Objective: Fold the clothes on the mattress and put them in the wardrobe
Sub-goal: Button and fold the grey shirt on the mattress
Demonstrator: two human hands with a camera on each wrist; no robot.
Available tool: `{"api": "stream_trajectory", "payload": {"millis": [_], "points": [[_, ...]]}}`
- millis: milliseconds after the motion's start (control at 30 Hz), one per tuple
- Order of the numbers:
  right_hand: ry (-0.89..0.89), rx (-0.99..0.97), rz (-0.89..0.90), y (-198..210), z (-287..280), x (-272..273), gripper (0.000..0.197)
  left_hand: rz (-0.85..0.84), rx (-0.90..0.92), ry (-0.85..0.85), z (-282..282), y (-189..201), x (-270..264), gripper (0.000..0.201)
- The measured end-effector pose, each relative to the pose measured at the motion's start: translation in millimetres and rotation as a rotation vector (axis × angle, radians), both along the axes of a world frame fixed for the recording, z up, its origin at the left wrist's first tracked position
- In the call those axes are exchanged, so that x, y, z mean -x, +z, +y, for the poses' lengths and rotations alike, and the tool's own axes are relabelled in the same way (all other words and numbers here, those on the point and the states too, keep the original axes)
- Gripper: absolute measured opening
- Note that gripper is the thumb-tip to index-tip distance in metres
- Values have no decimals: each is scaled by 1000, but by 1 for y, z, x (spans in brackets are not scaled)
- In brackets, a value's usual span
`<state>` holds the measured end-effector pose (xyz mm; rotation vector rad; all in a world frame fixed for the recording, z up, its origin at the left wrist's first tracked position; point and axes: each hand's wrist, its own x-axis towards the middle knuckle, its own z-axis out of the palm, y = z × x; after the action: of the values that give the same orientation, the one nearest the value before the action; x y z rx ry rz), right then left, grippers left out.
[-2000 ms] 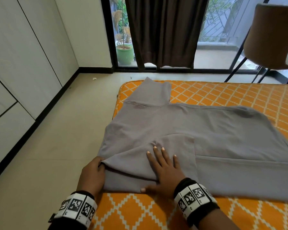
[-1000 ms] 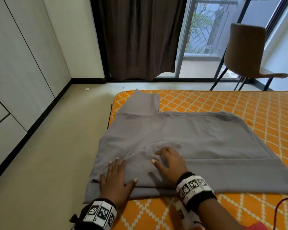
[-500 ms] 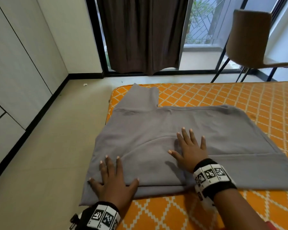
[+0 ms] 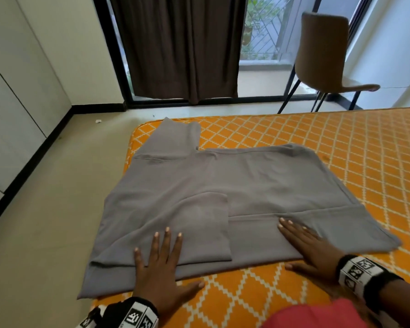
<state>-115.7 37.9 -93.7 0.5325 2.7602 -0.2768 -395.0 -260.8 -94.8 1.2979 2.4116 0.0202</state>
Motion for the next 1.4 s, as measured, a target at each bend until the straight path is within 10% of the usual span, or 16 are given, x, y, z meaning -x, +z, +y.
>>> {"api": "stream_trajectory", "payload": {"millis": [300,533,700,800,967,1167,1400], "points": [[-266,-32,-113,10,57,-77,114,-39,11,-8,0,-2,1,106],[-368,-60,16,14,48,-77,83,5,-194,-11,-15,-9,14,74],[-333,-211,60,-5,40,-70,120,233,-21,84,-28,-15,28,120],[-514,-199,-3,0,41,-75,84,275,97,60,-31,-6,27,115],[-553,-309,-149,8,54,-92,83,178,122,90,-39,-12,7,152],[-639,-275,-138,13,56,-110,78,62,239,195,-41,19,-27,92],[-702,-345,-108,10,48,-140,86,47,331,115,-57,23,-56,82]]}}
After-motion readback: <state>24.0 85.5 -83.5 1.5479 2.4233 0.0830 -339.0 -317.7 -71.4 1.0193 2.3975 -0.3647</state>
